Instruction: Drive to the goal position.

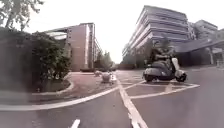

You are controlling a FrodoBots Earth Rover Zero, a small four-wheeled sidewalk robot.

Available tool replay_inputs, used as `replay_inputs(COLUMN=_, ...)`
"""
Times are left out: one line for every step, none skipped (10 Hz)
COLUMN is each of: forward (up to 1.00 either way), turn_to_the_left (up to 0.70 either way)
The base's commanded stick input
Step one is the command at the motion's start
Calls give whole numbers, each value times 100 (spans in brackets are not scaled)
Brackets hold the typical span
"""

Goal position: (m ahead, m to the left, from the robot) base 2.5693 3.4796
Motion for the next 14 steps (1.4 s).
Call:
replay_inputs(forward=70, turn_to_the_left=14)
replay_inputs(forward=70, turn_to_the_left=14)
replay_inputs(forward=70, turn_to_the_left=14)
replay_inputs(forward=70, turn_to_the_left=14)
replay_inputs(forward=70, turn_to_the_left=14)
replay_inputs(forward=70, turn_to_the_left=14)
replay_inputs(forward=70, turn_to_the_left=14)
replay_inputs(forward=70, turn_to_the_left=14)
replay_inputs(forward=70, turn_to_the_left=14)
replay_inputs(forward=70, turn_to_the_left=14)
replay_inputs(forward=70, turn_to_the_left=14)
replay_inputs(forward=70, turn_to_the_left=14)
replay_inputs(forward=70, turn_to_the_left=14)
replay_inputs(forward=70, turn_to_the_left=14)
